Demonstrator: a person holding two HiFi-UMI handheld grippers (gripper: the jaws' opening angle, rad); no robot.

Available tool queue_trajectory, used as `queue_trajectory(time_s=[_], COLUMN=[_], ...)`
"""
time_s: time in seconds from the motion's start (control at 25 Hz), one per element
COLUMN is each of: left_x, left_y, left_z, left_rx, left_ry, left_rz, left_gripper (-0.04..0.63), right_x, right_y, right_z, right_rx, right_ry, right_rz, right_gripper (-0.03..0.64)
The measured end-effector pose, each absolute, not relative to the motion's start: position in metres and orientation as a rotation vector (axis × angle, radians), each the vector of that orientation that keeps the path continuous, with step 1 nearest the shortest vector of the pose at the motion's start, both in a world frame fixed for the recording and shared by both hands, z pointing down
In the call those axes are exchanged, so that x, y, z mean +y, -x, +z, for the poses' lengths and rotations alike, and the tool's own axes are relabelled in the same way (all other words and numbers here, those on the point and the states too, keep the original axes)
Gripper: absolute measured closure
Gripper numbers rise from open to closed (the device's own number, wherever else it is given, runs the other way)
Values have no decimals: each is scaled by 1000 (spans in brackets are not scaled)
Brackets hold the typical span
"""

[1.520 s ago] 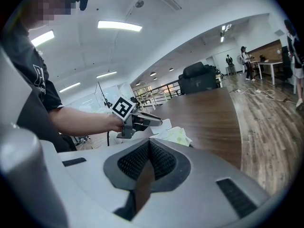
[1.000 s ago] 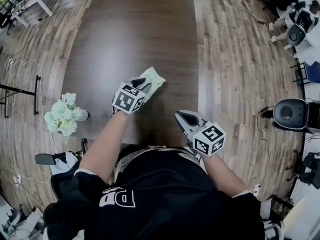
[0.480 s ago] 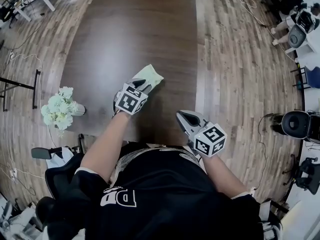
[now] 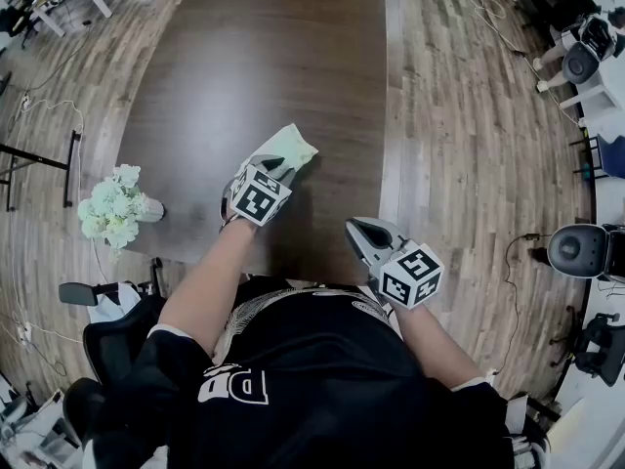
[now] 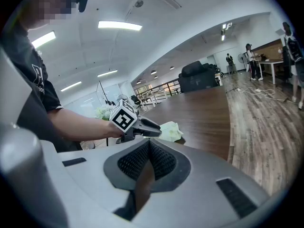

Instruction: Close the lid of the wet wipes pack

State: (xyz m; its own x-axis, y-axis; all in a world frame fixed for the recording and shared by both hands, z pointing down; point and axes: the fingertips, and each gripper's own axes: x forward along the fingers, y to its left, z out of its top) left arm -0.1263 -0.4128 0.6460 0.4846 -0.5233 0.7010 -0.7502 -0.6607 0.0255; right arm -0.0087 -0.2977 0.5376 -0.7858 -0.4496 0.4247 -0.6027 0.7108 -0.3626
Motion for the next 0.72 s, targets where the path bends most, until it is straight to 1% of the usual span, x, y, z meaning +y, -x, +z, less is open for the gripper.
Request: queue_trajectory(time_s=[0.44,0.72], left_x=[-410,-411], left_y=[124,126], left_z=[657,663], left_rx=[-1084,-1085], left_ry=[-2371,-2383], left_rz=[1021,1080], left_gripper=[476,517], right_x=[-300,-302], right_y=[-1,-4], right_z=[538,541], right_rx=[-2610,-2605], right_ry=[-826,-823], right_rz=[707,712], right_gripper=[612,611])
